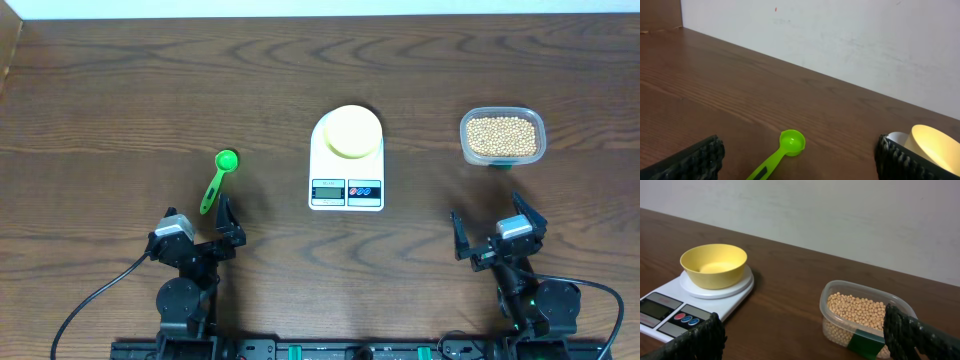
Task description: Scoop item into bowl and weigh 50g on scale
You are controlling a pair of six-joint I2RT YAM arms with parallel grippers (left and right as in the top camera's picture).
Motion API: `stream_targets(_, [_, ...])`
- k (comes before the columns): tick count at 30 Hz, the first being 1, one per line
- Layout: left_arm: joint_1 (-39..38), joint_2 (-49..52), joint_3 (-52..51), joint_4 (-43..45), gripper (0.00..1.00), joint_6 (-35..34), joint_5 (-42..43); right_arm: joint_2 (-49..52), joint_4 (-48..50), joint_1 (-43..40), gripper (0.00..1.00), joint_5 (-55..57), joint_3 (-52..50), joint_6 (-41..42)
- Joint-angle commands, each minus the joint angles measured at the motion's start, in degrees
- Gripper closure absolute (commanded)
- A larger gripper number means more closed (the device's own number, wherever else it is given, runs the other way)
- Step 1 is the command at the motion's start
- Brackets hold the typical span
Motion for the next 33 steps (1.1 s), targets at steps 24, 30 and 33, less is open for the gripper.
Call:
stream_targets(24, [-0.04, -0.24, -0.87, -1.64, 0.02, -4.85, 12.48, 0.09, -0.28, 0.35, 0.01, 0.07, -0.04, -0.24])
stream_targets(30, [-0.04, -0.22, 0.37, 5.07, 0.02, -4.79, 16.02, 0.09, -0.28, 0.35, 0.01, 0.07, -0.04, -0.22])
stream_targets(33, [-0.04, -0.20, 2.40, 7.91, 0.02, -2.89, 15.98, 0.07, -0.28, 0.35, 0.01, 0.07, -0.04, -0.22])
